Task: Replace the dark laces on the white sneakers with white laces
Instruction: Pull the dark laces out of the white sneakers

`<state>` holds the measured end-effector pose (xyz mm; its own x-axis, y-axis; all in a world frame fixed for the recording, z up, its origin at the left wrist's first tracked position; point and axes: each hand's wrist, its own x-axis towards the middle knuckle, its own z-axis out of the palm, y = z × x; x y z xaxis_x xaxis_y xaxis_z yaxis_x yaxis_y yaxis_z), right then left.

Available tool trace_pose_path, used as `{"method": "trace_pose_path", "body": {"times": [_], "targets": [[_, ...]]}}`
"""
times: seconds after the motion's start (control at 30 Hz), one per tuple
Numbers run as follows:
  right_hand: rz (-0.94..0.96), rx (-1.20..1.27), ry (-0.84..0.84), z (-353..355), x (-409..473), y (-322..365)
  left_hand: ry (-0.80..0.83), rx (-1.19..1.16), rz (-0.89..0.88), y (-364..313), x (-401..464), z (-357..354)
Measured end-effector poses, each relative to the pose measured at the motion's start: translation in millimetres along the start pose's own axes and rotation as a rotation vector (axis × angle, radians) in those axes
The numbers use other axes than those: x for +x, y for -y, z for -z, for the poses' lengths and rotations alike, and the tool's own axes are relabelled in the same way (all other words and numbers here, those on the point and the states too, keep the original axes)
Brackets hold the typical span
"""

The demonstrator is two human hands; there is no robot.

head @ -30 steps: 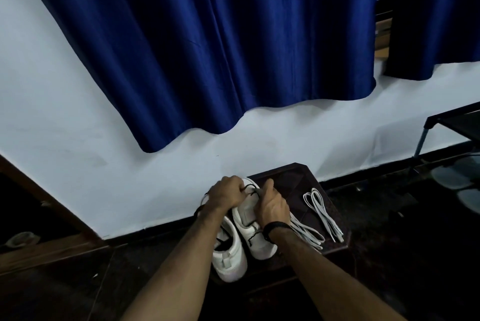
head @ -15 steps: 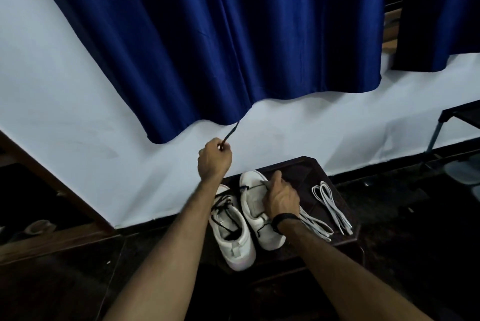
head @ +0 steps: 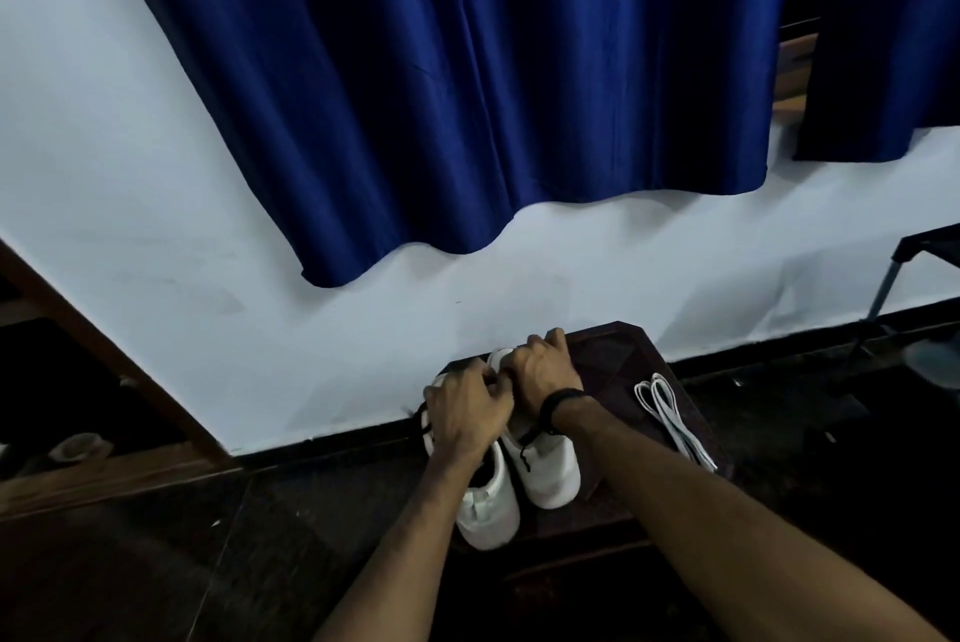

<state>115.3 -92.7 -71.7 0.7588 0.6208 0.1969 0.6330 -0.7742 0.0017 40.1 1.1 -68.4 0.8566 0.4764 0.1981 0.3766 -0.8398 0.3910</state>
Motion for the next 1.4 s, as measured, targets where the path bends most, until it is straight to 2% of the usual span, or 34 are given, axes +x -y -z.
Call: {"method": "trace_pose_path", "body": {"times": [0.1,0.17,0.23,0.3,0.37,0.43,0.5,0.6,0.67,0.73,0.8,0.87,0.97,1.03,1.1,1.13,1.4], "targets": [[-0.08,0.144,-0.067,-8,0,-5,-0.024,0.083,-0.045,-1,-9,-4],[-0.221,0.455,-0.17,-7,4,-13,-0.049,0.148,-0.034,-1,-13,-8],[-0.413,0.814,-0.337,4,11,-25,-0.086,0.147,-0.01,-2,-16,-12],[-0.56,1.211,-0.431,26,18,-39,-0.123,0.132,-0.021,-6,-15,-16],[-0.576,1.629,-0.402,49,21,-50,-0.126,0.176,-0.075,-13,-12,-17],[-0.476,1.78,-0.278,67,18,-53,-0.063,0.227,-0.124,-21,-7,-15],[-0.383,1.719,-0.206,75,14,-50,-0.015,0.258,-0.13,-25,0,-15],[-0.29,1.682,-0.211,80,12,-50,-0.009,0.284,-0.128,-28,5,-16],[-0.298,1.696,-0.224,76,12,-51,0.012,0.308,-0.148,-30,4,-17],[-0.406,1.623,-0.285,65,13,-54,0.043,0.328,-0.166,-33,4,-18],[-0.544,1.343,-0.273,51,12,-60,0.056,0.316,-0.174,-34,5,-18],[-0.582,0.997,-0.213,39,5,-65,0.064,0.285,-0.176,-34,4,-19],[-0.351,0.769,-0.259,29,-7,-62,0.031,0.239,-0.151,-32,3,-20],[-0.166,0.647,-0.083,26,-7,-53,0.014,0.205,-0.123,-31,1,-20],[-0.07,0.438,0.143,19,-2,-42,0.019,0.176,-0.092,-29,0,-20],[-0.043,0.343,0.191,15,0,-37,0.017,0.167,-0.079,-29,-1,-20],[0.017,0.111,0.137,5,13,-35,-0.039,0.151,-0.016,-28,-7,-15]]}}
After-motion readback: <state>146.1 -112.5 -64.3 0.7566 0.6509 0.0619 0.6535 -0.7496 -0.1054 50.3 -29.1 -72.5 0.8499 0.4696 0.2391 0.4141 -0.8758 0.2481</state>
